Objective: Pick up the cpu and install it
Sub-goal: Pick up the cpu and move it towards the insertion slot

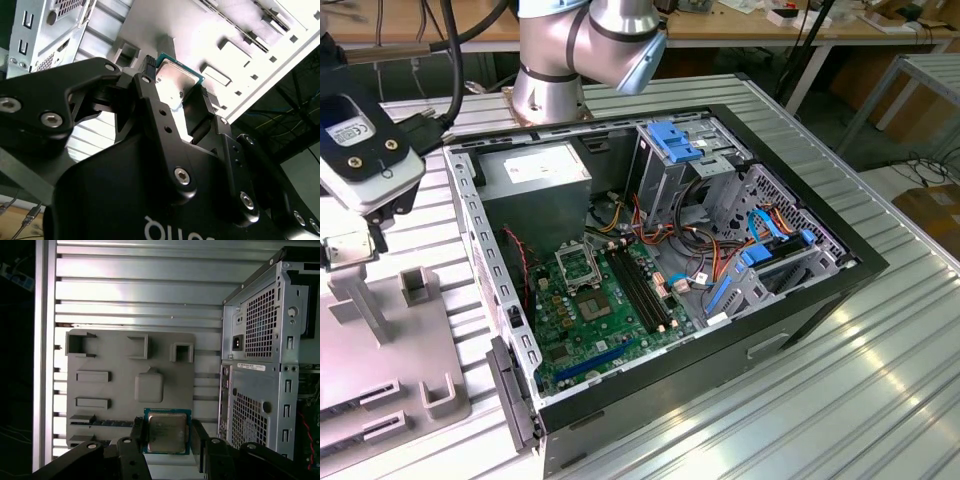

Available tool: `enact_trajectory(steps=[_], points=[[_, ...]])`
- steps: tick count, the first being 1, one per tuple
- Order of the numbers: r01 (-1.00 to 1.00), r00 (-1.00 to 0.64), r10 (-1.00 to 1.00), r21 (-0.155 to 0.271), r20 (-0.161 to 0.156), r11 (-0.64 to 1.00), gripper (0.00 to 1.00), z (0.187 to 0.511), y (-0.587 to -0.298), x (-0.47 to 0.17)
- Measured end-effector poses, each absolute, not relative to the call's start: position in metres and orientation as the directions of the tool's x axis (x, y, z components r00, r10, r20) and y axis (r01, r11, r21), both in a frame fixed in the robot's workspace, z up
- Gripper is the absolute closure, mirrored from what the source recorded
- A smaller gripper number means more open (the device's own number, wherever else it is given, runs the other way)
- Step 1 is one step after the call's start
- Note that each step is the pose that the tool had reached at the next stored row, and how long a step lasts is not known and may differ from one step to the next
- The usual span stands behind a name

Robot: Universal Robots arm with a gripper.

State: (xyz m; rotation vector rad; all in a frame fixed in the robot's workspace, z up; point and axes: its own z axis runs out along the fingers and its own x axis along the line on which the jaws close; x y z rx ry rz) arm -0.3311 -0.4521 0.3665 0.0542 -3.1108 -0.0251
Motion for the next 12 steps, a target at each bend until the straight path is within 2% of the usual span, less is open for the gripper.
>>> enact_trajectory(steps=[12], points=[[-0.035, -0.999, -0.035, 0.017, 0.030, 0.999, 0.53, 0.3666, -0.4520, -0.3276]])
